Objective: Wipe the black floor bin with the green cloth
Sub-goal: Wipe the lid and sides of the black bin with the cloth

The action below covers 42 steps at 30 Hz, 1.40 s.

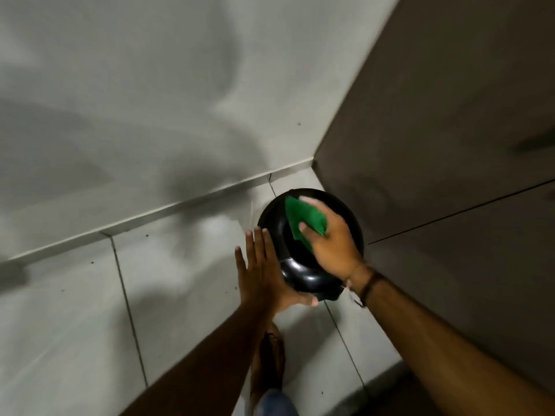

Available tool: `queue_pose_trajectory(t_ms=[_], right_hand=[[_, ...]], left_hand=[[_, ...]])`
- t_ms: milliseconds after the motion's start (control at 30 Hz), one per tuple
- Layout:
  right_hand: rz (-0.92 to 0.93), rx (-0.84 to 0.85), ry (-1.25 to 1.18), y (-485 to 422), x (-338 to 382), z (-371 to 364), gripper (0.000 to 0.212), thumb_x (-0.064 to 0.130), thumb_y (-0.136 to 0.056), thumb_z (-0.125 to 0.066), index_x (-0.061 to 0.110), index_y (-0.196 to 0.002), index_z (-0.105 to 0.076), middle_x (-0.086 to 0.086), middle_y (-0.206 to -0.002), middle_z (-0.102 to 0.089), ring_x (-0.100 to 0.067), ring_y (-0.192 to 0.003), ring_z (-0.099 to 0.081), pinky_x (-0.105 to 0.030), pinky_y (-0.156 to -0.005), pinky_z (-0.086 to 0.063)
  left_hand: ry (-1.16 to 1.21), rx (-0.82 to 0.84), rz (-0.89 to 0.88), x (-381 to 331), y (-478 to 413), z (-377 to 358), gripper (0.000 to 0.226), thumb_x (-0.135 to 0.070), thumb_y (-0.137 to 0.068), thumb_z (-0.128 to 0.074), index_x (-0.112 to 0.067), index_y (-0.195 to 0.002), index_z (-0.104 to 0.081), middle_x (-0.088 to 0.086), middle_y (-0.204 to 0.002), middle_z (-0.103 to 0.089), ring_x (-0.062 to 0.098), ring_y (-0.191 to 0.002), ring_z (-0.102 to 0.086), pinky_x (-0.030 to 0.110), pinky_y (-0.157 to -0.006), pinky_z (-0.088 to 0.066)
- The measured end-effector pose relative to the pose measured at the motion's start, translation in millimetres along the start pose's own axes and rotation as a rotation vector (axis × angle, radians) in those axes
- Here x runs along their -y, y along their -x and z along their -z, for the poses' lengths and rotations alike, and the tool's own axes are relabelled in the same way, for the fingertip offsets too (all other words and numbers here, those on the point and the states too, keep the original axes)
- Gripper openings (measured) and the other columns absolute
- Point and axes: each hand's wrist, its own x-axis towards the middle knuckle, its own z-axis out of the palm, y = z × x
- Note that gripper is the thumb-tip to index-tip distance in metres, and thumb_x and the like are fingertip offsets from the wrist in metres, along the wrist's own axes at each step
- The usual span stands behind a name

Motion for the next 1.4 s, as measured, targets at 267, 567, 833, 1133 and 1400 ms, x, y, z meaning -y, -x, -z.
queue_pose_trajectory(t_ms=[267,567,833,1133,1400], right_hand=[[0.563,0.254,1.138,-74,-65,-76,0.062,0.027,-0.088,-0.055,0.026,-0.150,-0.053,-0.002,-0.162,-0.047,-0.030,-0.156,-0.033,-0.051,-0.127,-0.027],[0.532,0.197,1.031,-99,-85,-65,0.064,0.033,-0.078,-0.059,0.025,-0.141,-0.063,0.002,-0.148,-0.062,-0.023,-0.147,-0.046,-0.046,-0.127,-0.024],[0.288,-0.015,0.777,-122,-86,-27,0.044,0.026,-0.083,-0.060,0.028,-0.125,-0.072,0.000,-0.128,-0.075,-0.028,-0.120,-0.066,-0.039,-0.107,-0.048],[0.077,-0.217,0.339,-103,-134,36,0.047,0.029,-0.086,-0.069,0.039,-0.132,-0.070,0.011,-0.133,-0.074,-0.017,-0.125,-0.068,-0.042,-0.113,-0.050],[0.147,-0.520,0.058,-20,-189,18,0.047,0.000,-0.085,-0.074,0.020,-0.127,-0.075,0.007,-0.139,-0.065,-0.012,-0.136,-0.055,-0.042,-0.125,-0.036]], left_hand=[[-0.135,-0.166,-0.059,23,-41,-62,0.176,-0.112,-0.027,-0.040,-0.020,-0.157,0.035,0.014,-0.176,0.016,0.037,-0.162,0.021,0.062,-0.133,-0.004],[-0.065,-0.181,0.027,22,-50,-61,0.182,-0.117,-0.011,-0.018,-0.020,-0.157,0.030,0.006,-0.177,0.016,0.028,-0.165,0.012,0.057,-0.133,-0.002],[0.061,-0.240,-0.041,22,-44,-62,0.187,-0.113,-0.010,-0.044,-0.024,-0.159,0.025,0.000,-0.176,0.013,0.026,-0.164,0.010,0.063,-0.131,-0.002],[0.015,-0.315,-0.089,26,-44,-66,0.188,-0.118,-0.012,-0.034,-0.014,-0.164,0.002,0.009,-0.176,-0.011,0.031,-0.164,-0.008,0.070,-0.128,-0.012],[0.033,-0.378,-0.116,30,-42,-71,0.187,-0.118,-0.013,-0.037,-0.013,-0.164,-0.001,0.013,-0.175,-0.015,0.033,-0.163,-0.013,0.068,-0.127,-0.014]])
